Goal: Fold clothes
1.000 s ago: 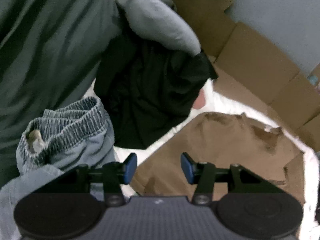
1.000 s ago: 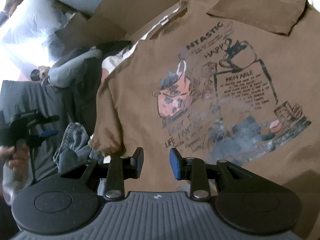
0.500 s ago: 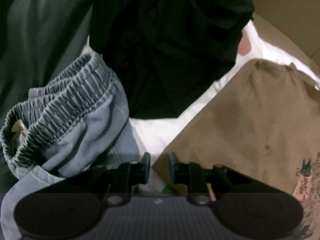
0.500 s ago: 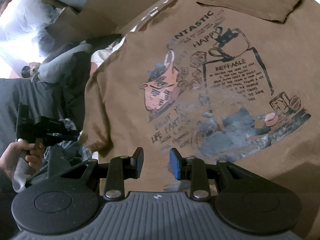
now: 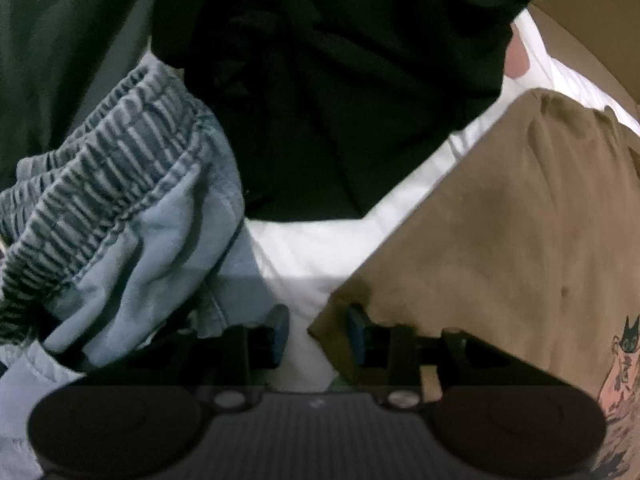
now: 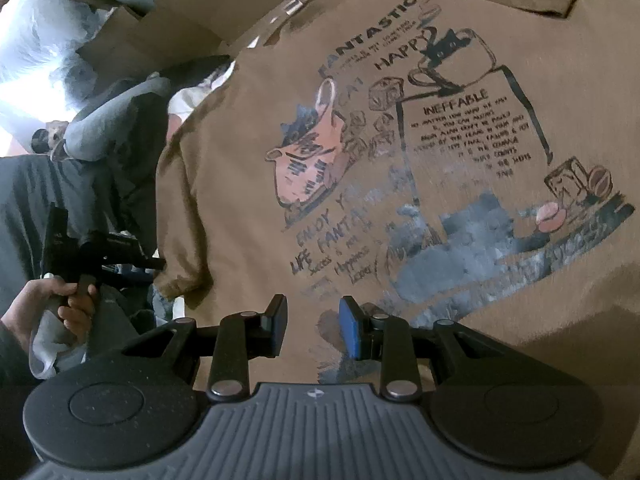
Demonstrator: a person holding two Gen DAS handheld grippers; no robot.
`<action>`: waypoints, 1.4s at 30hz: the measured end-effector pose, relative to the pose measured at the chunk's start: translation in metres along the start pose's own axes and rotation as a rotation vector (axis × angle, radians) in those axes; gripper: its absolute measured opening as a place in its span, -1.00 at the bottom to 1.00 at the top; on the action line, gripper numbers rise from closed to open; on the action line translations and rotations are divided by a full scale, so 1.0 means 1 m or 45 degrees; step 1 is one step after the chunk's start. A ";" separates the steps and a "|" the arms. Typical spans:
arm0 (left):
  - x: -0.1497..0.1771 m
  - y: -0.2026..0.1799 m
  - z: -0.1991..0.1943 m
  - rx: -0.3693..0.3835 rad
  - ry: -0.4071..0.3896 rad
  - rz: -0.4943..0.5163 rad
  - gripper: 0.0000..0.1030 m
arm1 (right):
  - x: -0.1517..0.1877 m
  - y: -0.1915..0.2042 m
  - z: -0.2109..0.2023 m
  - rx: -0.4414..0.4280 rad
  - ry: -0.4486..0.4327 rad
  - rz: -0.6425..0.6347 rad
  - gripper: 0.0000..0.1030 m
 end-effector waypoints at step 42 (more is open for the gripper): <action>0.023 -0.087 -0.110 0.428 -0.205 0.104 -0.94 | -0.045 0.063 -0.004 -0.027 -0.096 -0.223 -0.34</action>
Point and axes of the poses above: each gripper's, at about its wrist camera, not at the fingertips, and z roughly the way its jaws point, y to its left, x to its underside, the point moved 9 cm from there along z, roughly the way its jaws point, and after that the axes turned 14 degrees about y, right-handed, at the moved point
